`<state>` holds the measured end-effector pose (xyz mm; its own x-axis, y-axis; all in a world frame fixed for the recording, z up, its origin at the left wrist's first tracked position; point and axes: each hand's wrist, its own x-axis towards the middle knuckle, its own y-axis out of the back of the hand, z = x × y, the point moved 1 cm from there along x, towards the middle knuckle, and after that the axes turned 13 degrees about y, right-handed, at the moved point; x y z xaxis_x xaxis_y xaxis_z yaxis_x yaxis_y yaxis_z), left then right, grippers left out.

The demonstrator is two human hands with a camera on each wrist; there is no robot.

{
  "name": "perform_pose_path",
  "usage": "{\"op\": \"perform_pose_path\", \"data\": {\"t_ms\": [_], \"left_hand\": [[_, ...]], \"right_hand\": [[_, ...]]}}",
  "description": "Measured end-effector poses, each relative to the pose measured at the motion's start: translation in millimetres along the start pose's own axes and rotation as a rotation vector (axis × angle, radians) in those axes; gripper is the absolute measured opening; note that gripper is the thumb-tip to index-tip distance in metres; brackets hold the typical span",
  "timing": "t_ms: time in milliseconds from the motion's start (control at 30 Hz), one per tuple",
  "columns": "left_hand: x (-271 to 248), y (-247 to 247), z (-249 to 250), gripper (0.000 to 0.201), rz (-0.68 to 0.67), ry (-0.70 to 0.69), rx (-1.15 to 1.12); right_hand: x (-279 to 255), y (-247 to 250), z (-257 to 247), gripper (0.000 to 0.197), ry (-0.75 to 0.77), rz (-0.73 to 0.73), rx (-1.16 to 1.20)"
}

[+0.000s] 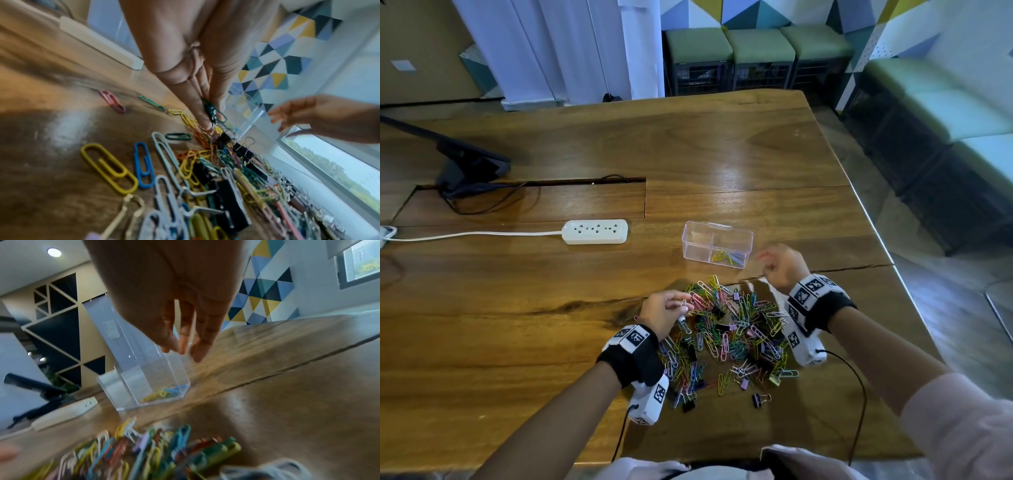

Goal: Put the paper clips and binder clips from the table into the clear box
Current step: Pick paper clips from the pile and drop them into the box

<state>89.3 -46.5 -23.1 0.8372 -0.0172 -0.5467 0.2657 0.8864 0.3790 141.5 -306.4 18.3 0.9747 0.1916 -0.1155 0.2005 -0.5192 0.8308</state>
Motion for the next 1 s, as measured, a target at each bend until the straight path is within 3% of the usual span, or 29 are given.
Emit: {"op": "perform_pose_path", "data": {"t_ms": [67,200,367,500,633,733,833,1000], "left_hand": [[-0.5,-0.8,-0.4,0.023,-0.010,0.038,-0.049],[0.6,-3.2,-2.0,0.023,-0.031,0.101,-0.090],[4.3,-3.3,-6.9,0.022,-0.040,0.146,-0.129],[4.7,-4.8,-8.8,0.022,-0.070,0.193,-0.207],[5.8,-7.7,-10.4,0.021,-0.128,0.245,-0.347],[6.4,-9.4,-9.7,0.022,-0.141,0.240,-0.371],[6.8,-6.1,-0.7,0.023,-0.105,0.186,-0.346],[9.7,8.9,38.7,0.021,0.009,-0.019,-0.168]], "right_hand": [[-13.5,-7.8,8.3,0.034,0.013,-0.121,-0.089],[-37.0,-20.1,15.9,0.061,-0.047,-0.338,-0.141],[-51.2,-31.3,12.2,0.084,-0.109,-0.428,-0.178],[-52.9,-41.0,-5.0,0.077,-0.020,-0.351,-0.203],[-52.6,-52.7,-39.7,0.052,0.238,-0.224,-0.168],[-49.1,-63.1,-63.2,0.037,0.359,-0.304,-0.129],[-45.5,-69.4,-71.1,0.028,0.373,-0.361,-0.213],[-48.5,-65.7,-47.4,0.036,0.237,-0.250,-0.305]]}}
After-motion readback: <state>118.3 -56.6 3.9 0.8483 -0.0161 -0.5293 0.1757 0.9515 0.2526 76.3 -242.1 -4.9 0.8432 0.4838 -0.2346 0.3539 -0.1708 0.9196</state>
